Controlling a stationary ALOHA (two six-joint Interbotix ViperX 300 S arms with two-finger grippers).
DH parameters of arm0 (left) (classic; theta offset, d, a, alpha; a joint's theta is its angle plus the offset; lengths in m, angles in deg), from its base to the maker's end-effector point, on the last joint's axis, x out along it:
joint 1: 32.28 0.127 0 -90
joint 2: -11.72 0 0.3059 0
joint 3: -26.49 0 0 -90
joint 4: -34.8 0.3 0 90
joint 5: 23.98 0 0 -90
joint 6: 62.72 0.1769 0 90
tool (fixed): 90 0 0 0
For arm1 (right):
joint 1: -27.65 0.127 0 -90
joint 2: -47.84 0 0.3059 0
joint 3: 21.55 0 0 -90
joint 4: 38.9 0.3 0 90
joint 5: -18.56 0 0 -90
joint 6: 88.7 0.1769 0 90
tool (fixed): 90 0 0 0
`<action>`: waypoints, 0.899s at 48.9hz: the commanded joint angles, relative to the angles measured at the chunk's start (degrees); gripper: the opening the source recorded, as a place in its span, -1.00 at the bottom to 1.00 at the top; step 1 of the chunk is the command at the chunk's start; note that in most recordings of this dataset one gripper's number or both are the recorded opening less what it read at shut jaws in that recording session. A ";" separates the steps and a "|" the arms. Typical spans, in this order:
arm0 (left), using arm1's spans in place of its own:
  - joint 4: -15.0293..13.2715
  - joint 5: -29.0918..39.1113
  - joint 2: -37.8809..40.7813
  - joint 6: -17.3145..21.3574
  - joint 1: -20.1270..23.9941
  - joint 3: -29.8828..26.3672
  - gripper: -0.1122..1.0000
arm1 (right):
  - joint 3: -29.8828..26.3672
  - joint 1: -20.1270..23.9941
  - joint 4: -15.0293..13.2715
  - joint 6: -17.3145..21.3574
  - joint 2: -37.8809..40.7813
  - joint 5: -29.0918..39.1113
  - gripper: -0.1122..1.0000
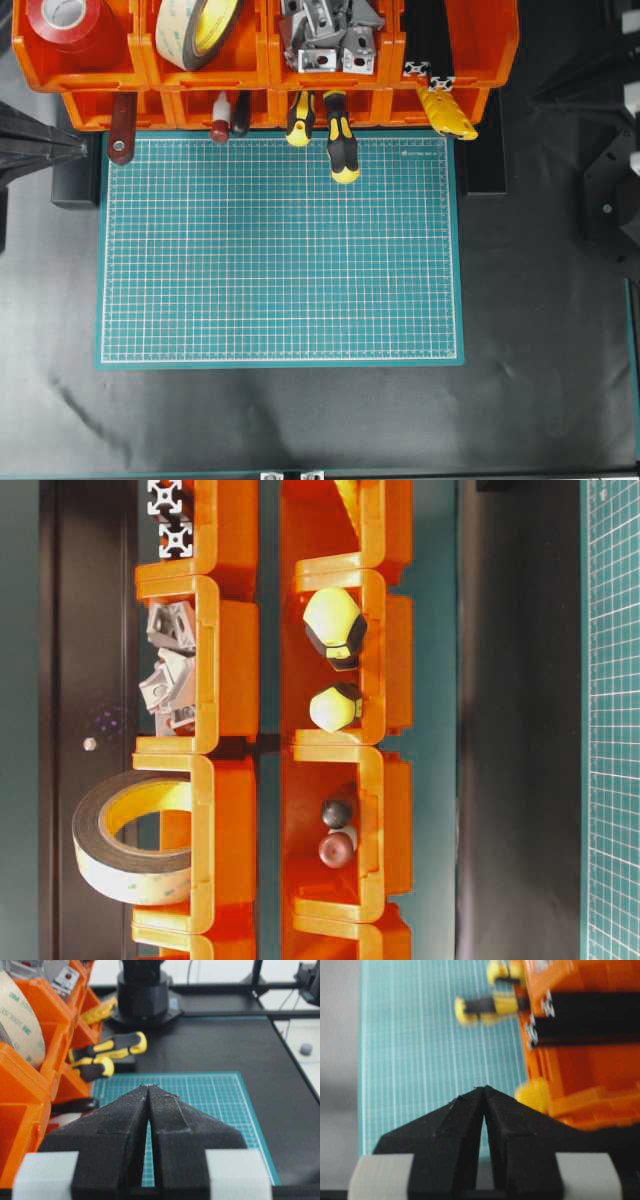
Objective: Pick corner brachets from container rack with right arm.
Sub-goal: 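Move the right gripper toward the bin of silver corner brackets, then lower the open right gripper into the silver bracket bin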
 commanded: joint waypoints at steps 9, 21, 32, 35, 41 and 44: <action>0.18 2.20 0.09 -0.18 -0.09 -2.46 -0.79 | -19.69 -3.52 -2.20 -5.10 16.08 18.19 -0.80; 0.18 2.29 0.18 -0.26 -0.09 -2.55 -0.79 | -31.46 -5.45 -2.29 -14.15 27.42 20.04 -0.80; 0.18 2.46 0.00 -0.26 -0.18 -2.55 -0.79 | -38.67 -8.70 -2.29 -16.79 36.04 22.24 -0.78; 0.18 2.46 0.09 -0.26 -0.18 -2.55 -0.79 | -40.69 -9.32 -2.29 -16.96 37.97 23.03 -0.63; 0.18 2.46 0.09 -0.18 -0.09 -2.55 -0.79 | -44.47 -9.58 -2.29 -17.14 41.40 23.91 0.00; 0.18 2.55 0.09 -0.18 -0.09 -2.55 -0.79 | -45.79 -9.49 -2.02 -17.40 42.63 23.47 0.34</action>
